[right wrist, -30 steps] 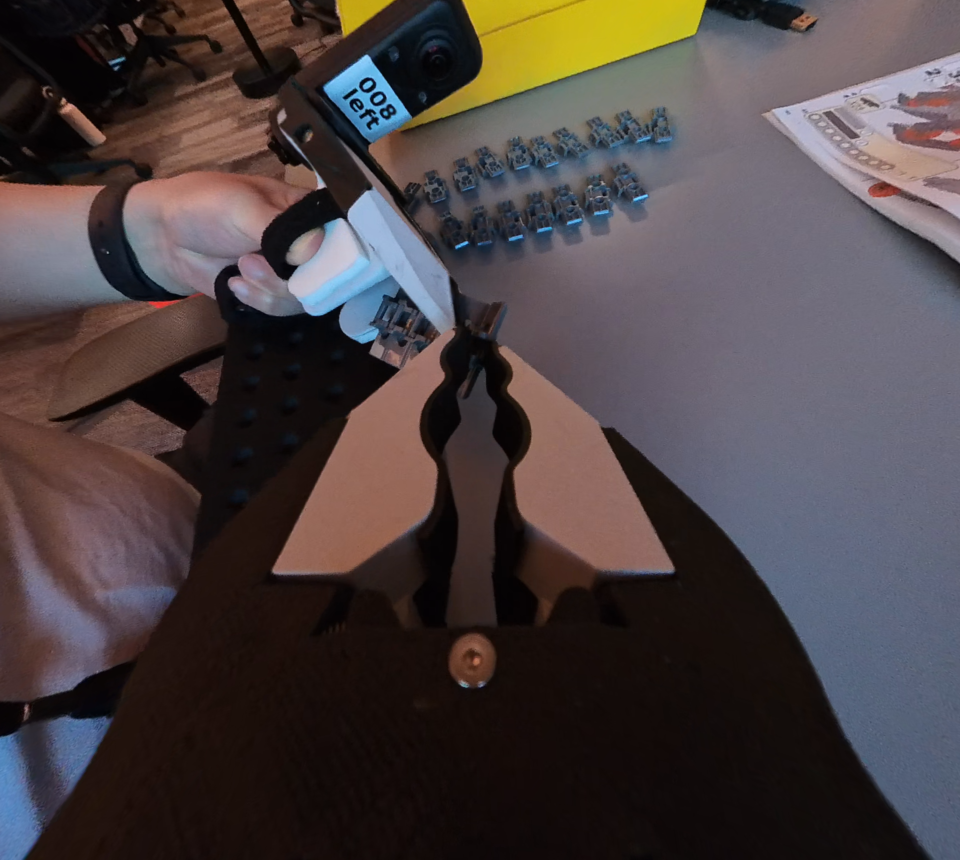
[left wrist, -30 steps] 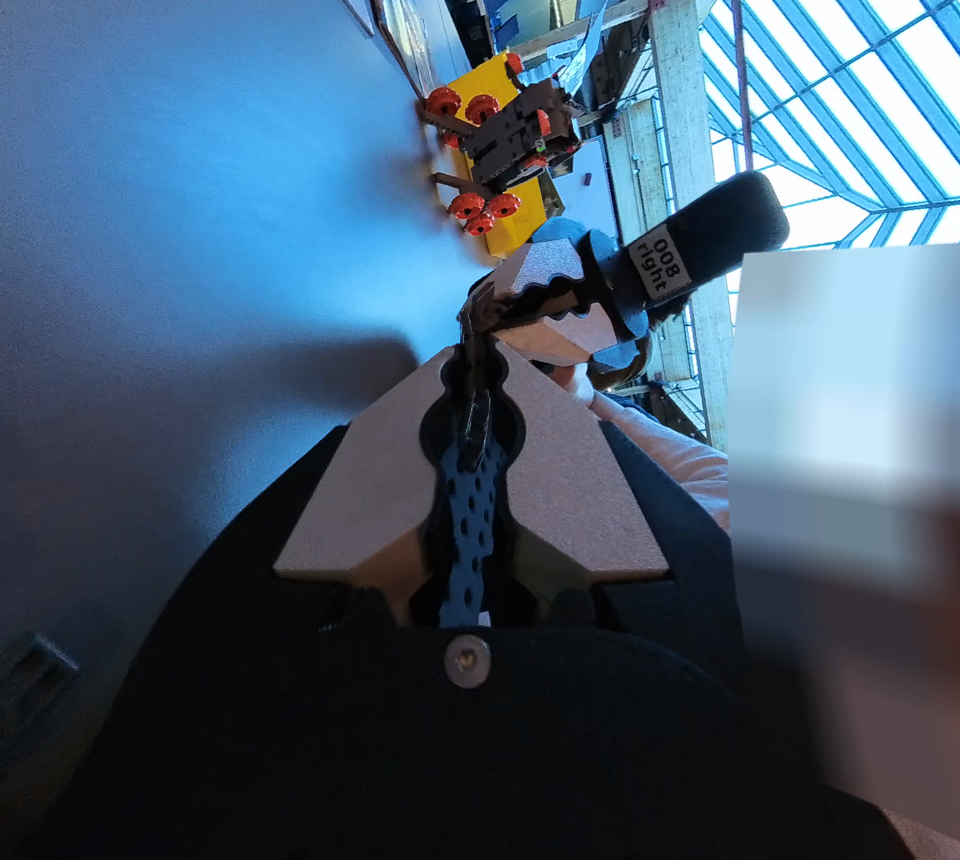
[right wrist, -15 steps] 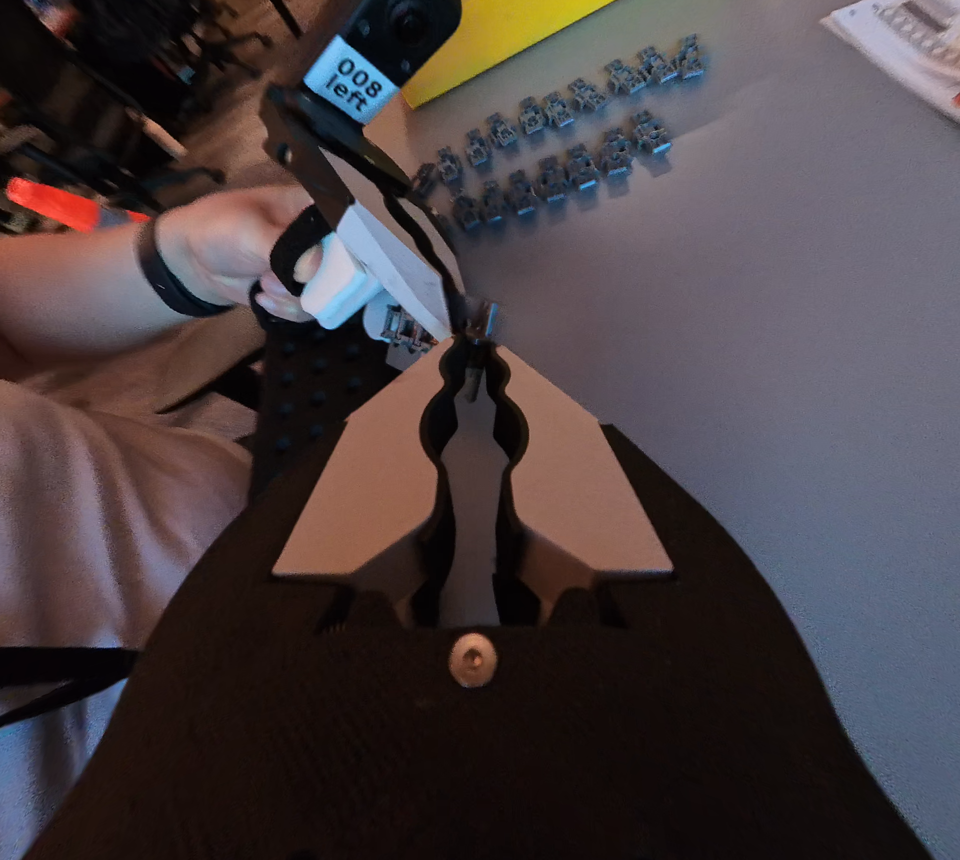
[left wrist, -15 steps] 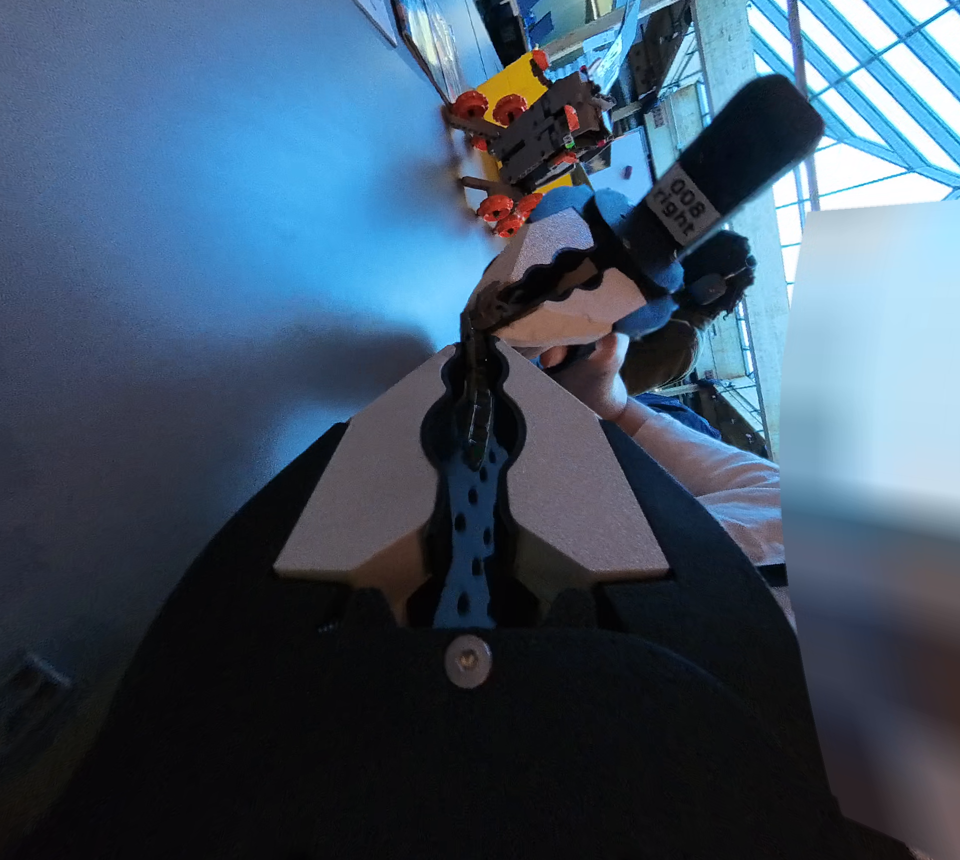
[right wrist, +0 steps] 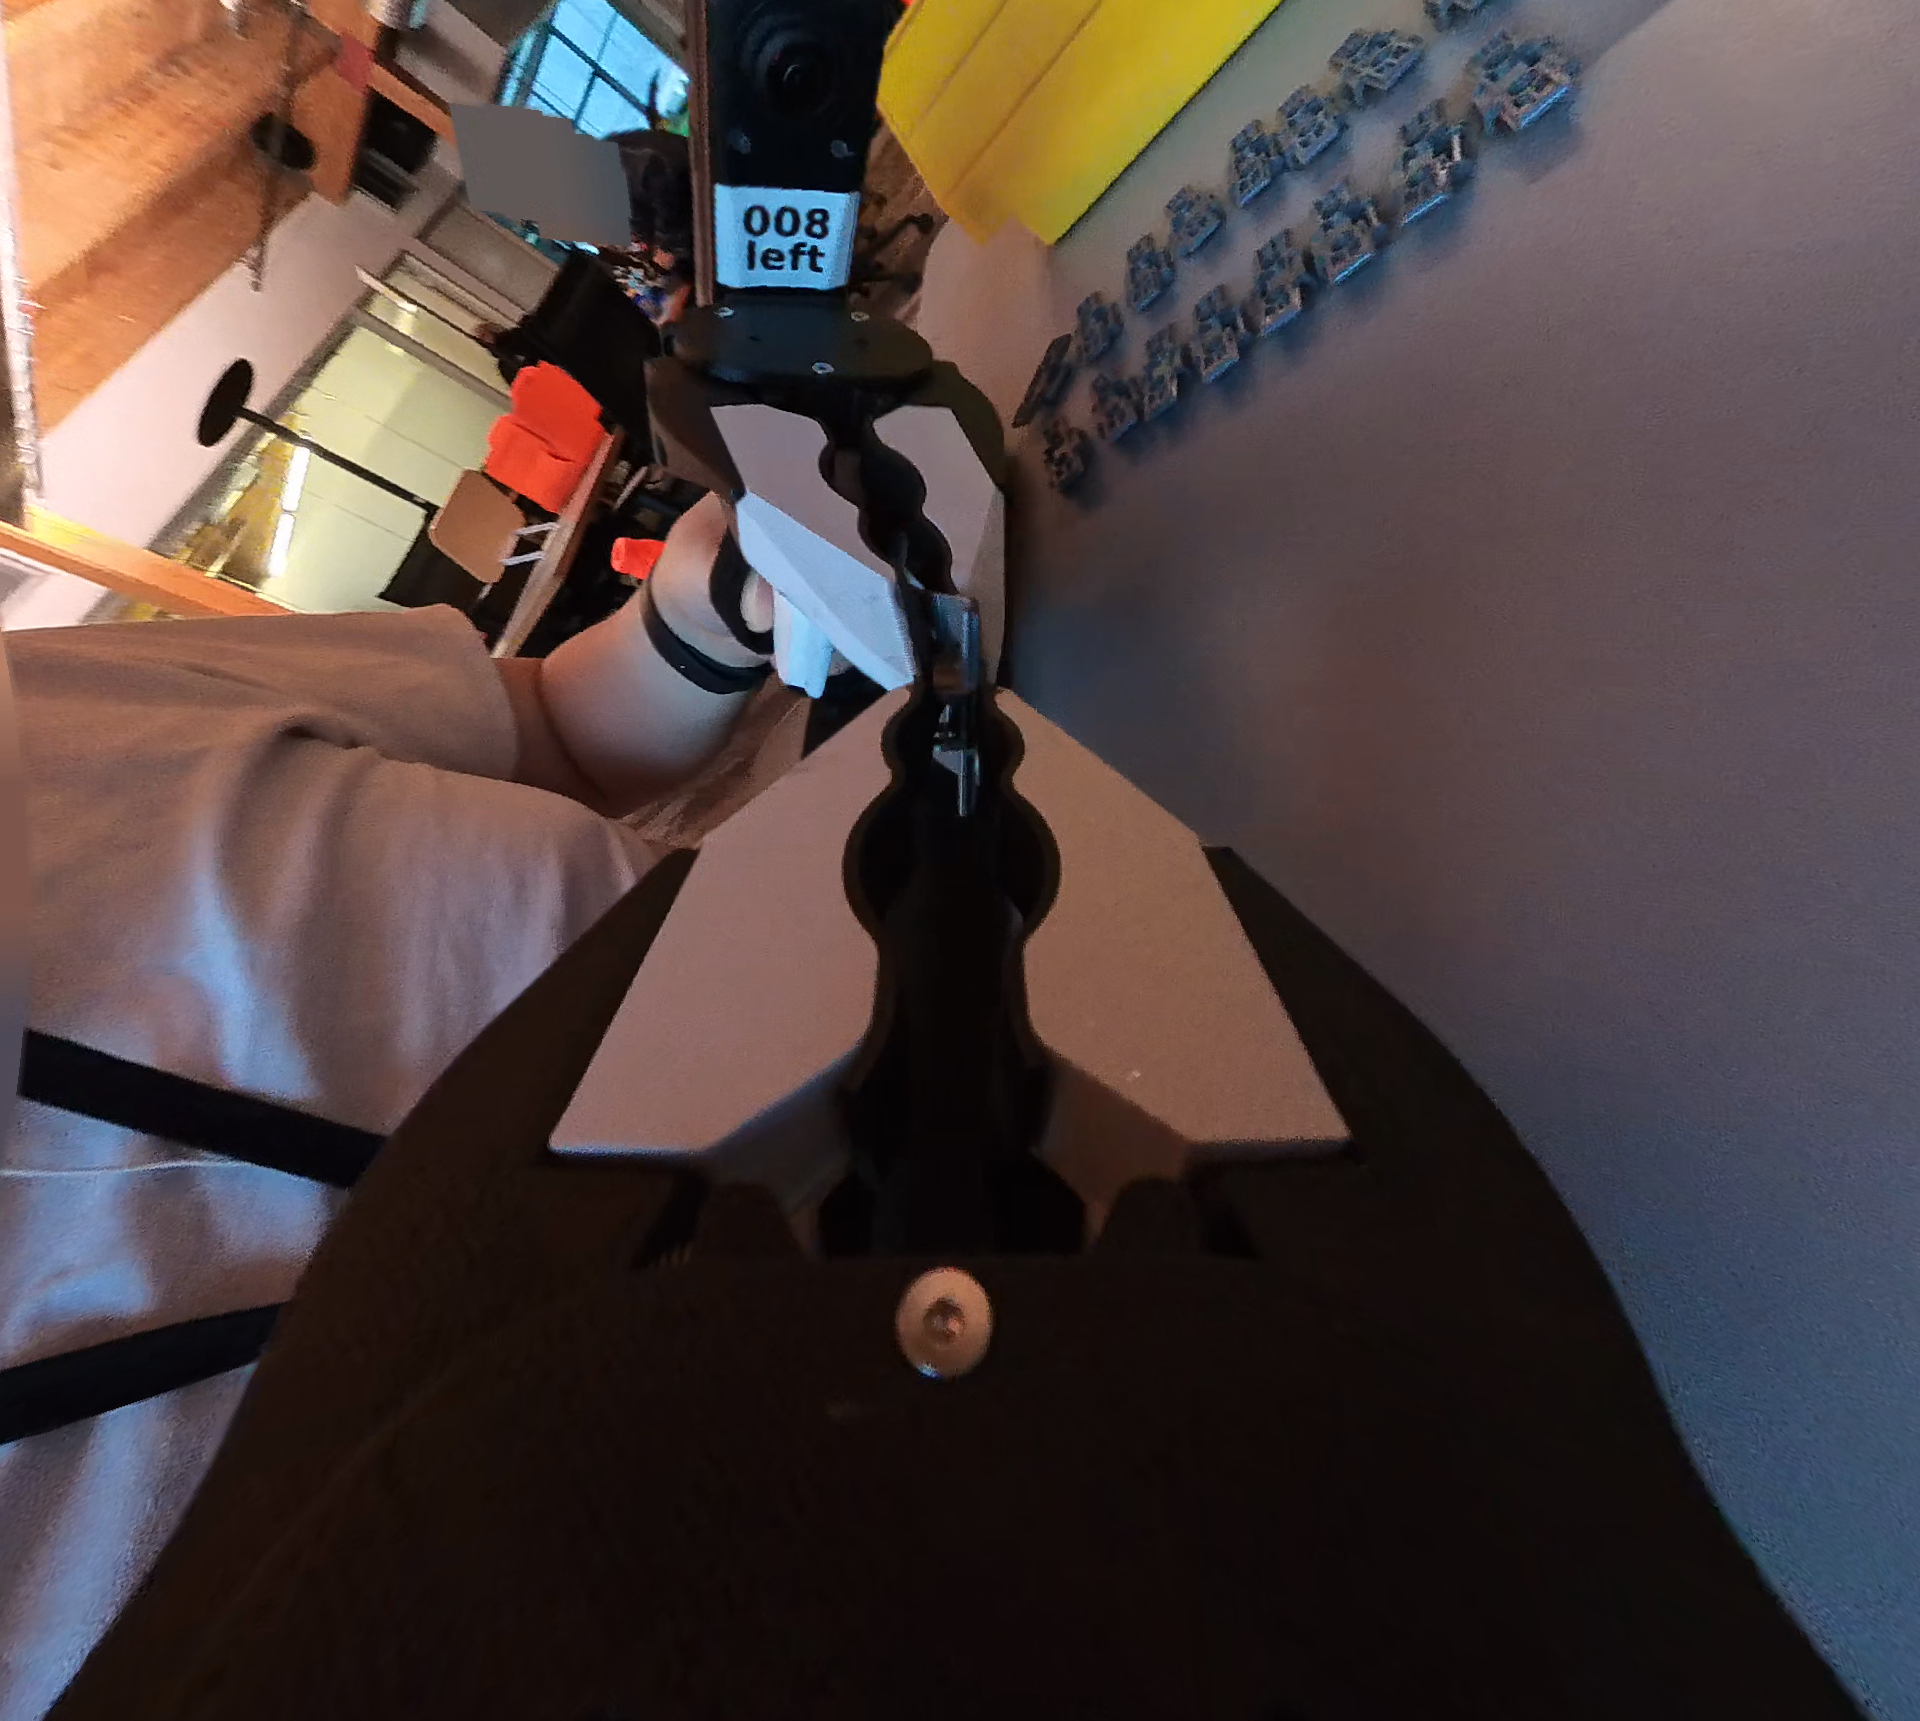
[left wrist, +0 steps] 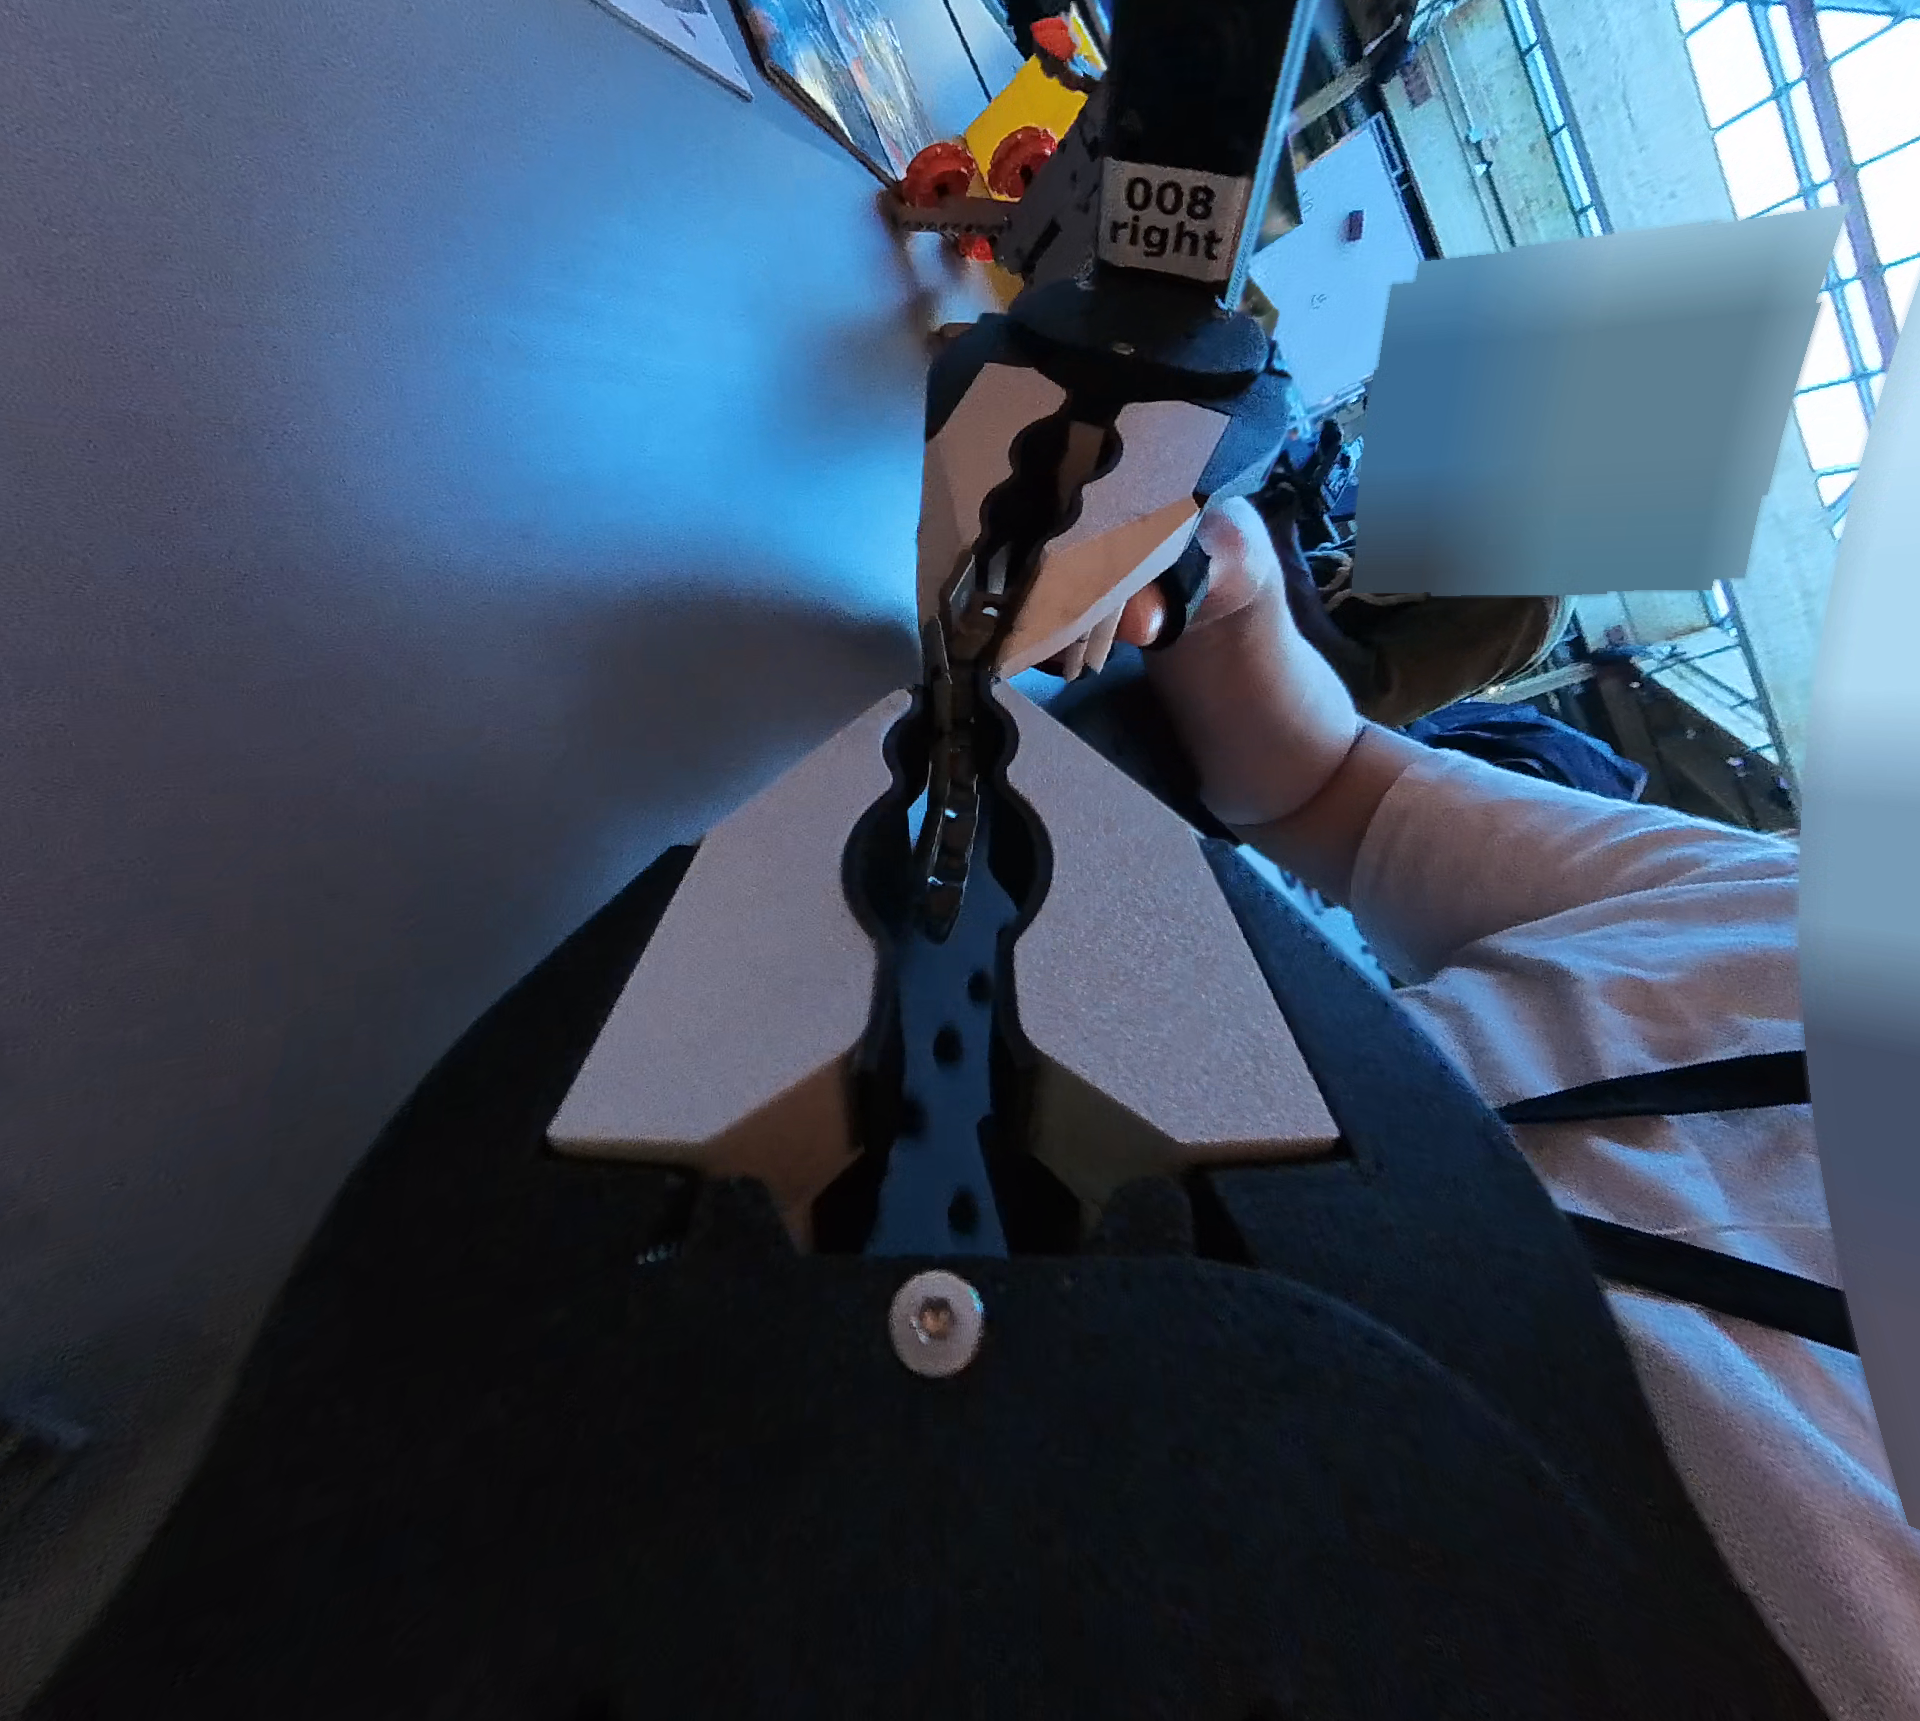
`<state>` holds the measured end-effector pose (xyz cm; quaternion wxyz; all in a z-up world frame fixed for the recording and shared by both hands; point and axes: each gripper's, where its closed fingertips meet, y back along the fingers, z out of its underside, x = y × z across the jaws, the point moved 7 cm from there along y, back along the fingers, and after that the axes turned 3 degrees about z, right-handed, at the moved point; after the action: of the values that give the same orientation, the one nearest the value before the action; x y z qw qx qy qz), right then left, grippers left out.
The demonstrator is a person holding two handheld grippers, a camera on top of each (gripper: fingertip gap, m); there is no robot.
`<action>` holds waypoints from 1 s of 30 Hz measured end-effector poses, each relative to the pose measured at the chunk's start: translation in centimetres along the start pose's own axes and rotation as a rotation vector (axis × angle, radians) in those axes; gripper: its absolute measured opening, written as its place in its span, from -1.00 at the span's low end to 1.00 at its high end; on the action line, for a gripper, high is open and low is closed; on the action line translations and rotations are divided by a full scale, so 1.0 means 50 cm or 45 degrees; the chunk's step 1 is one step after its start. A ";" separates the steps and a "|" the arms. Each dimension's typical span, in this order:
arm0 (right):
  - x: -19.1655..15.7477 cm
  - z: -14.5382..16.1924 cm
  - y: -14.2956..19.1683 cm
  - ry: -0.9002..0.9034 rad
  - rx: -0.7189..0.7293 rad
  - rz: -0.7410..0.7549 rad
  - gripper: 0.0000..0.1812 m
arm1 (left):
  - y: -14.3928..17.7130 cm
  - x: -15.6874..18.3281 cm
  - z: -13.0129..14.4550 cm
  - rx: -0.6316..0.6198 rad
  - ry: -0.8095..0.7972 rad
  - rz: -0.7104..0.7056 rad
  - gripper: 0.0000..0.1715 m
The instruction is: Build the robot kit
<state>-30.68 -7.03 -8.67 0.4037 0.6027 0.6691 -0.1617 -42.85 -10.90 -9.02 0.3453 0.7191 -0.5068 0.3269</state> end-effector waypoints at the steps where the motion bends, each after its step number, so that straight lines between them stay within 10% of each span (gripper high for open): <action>1: 0.001 0.000 0.001 -0.001 0.002 -0.017 -0.94 | 0.000 0.002 0.000 0.001 -0.017 -0.001 -0.93; 30: -0.023 -0.015 0.013 0.360 0.033 0.115 -0.94 | 0.004 0.004 -0.003 0.008 -0.026 -0.008 -0.94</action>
<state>-30.38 -7.14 -7.16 0.3045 0.6542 0.6892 -0.0655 -42.99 -10.91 -8.75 0.3389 0.7250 -0.5071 0.3200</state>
